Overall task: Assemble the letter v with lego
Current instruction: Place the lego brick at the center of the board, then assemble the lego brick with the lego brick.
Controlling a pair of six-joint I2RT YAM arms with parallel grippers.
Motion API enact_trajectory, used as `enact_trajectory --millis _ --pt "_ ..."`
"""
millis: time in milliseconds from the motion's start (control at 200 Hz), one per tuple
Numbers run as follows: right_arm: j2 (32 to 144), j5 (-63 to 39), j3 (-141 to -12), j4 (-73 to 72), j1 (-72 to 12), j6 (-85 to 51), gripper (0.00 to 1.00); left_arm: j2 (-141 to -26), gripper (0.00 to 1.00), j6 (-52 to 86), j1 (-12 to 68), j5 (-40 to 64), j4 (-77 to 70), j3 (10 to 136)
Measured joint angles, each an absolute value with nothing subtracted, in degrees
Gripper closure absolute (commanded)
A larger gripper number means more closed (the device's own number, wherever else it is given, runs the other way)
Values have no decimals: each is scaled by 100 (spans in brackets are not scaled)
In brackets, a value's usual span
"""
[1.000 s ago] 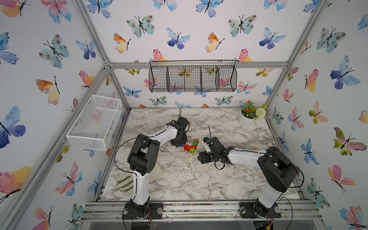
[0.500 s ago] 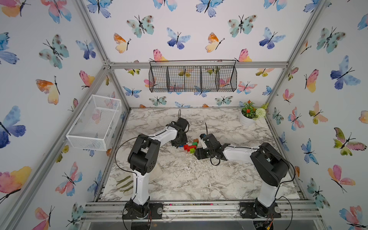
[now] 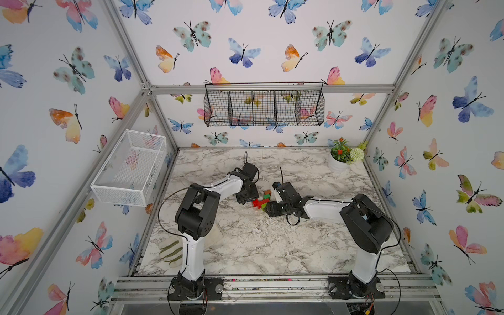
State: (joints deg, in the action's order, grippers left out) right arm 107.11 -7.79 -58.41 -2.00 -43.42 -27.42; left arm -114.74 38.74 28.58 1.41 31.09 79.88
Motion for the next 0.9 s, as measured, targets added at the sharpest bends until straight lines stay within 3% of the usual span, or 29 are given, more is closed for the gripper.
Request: enact_trajectory --millis 90,285,526,901 --pt "10739 -777 -5872 -202 -4342 -2742 32 -11393 27 3865 2856 141 3129 7988" --pt "10770 -779 -5883 -248 -4342 -2746 33 -11034 23 3710 2794 121 3286 8014" --pt "10903 -794 -6007 -344 -4342 -2742 35 -10506 16 2237 2731 -209 3238 8007" --pt "10927 -893 -6018 -364 -4342 -2613 35 -10357 20 -226 2650 -333 3089 7972"
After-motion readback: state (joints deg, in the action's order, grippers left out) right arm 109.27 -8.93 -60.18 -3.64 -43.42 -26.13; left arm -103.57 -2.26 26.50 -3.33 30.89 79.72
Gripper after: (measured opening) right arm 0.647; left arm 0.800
